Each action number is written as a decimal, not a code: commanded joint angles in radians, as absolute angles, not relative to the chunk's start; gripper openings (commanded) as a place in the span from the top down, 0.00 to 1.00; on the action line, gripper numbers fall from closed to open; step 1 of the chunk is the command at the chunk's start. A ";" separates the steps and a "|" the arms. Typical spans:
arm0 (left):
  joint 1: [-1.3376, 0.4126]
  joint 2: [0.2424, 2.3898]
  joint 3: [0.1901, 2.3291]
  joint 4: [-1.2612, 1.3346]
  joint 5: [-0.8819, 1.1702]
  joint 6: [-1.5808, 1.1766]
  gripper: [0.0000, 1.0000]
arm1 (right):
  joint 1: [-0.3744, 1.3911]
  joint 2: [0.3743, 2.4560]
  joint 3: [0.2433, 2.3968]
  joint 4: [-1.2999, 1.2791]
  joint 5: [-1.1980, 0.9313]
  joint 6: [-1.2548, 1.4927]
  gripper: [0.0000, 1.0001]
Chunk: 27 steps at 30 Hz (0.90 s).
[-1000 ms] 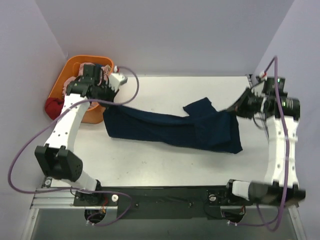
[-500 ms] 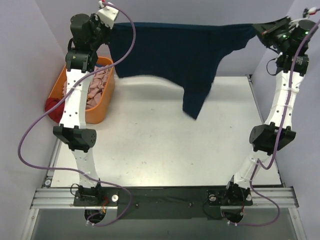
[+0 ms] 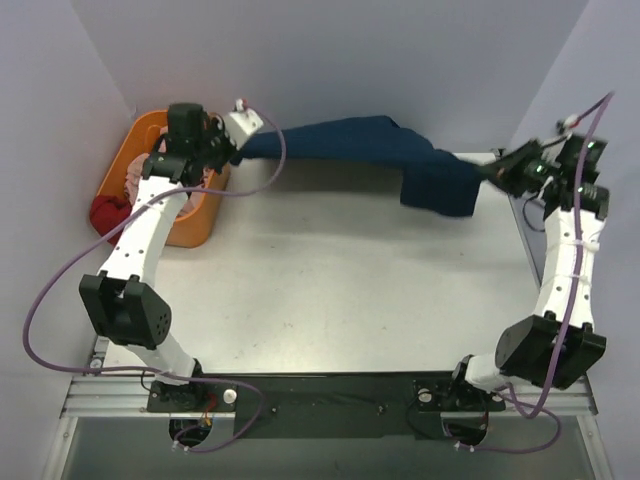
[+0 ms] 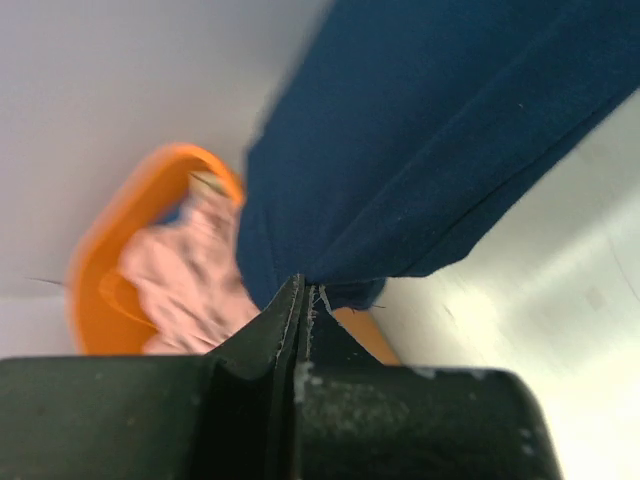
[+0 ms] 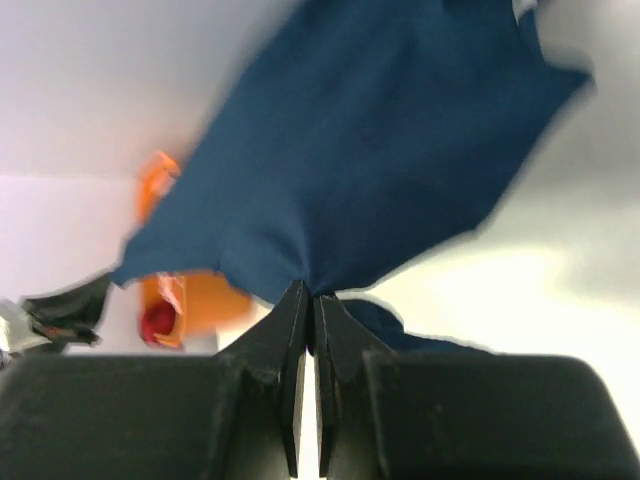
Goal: Fold and stack the t-shirts
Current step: Flatten out the tshirt
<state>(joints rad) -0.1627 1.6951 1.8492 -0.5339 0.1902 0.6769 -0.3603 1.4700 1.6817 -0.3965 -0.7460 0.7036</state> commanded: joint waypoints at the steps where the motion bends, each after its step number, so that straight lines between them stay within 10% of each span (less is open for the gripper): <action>1: -0.181 1.568 1.573 -0.656 0.222 0.822 1.00 | -0.341 1.306 1.305 -0.675 -0.707 0.450 1.00; 10: -0.215 1.528 1.080 -0.753 0.236 0.833 1.00 | -0.219 1.291 0.798 -0.683 -0.563 0.364 1.00; 27: -0.244 1.477 0.969 -0.885 0.204 0.853 1.00 | -0.249 1.385 0.853 -0.726 -0.462 0.337 1.00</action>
